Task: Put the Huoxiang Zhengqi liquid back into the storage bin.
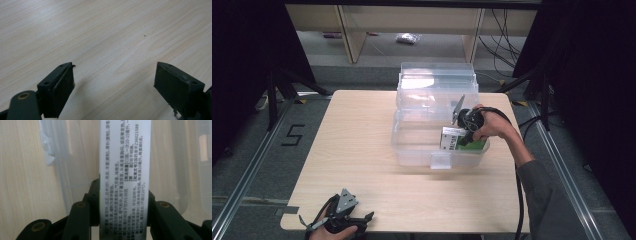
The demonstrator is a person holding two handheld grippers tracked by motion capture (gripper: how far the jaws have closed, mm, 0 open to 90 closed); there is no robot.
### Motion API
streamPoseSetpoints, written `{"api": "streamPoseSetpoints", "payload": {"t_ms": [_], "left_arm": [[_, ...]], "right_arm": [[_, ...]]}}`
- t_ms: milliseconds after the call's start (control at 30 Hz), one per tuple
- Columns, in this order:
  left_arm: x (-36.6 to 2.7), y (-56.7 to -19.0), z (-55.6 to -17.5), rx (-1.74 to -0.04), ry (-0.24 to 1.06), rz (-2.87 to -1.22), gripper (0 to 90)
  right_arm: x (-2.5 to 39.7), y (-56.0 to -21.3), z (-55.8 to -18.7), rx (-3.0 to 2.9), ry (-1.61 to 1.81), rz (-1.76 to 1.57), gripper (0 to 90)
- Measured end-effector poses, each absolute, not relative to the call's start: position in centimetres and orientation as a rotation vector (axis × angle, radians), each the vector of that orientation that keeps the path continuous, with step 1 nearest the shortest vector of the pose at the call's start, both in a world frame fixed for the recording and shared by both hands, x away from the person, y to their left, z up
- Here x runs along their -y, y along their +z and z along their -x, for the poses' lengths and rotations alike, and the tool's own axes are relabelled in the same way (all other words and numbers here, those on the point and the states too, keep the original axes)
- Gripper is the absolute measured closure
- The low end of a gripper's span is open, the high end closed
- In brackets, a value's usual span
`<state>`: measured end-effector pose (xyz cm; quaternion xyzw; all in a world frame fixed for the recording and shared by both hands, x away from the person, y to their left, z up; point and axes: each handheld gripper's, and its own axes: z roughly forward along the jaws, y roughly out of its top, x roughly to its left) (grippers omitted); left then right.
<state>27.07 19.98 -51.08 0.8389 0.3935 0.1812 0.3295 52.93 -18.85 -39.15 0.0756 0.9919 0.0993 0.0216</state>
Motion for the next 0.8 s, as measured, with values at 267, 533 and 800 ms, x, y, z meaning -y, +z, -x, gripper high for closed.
{"api": "streamPoseSetpoints", "payload": {"t_ms": [267, 533, 800], "left_arm": [[-20.0, -51.1, -27.1, -1.033, 0.474, -2.194, 15.6], [-20.0, -51.1, -27.0, -1.036, 0.473, -2.190, 15.6], [-20.0, -51.1, -27.3, -1.009, 0.500, -2.190, 15.6]], "right_arm": [[19.0, -39.9, -52.9, -3.096, 0.293, -0.234, 64.3], [18.9, -40.1, -52.9, -3.093, 0.289, -0.219, 64.1], [18.8, -40.9, -53.1, -3.102, 0.250, -0.175, 63.6]]}}
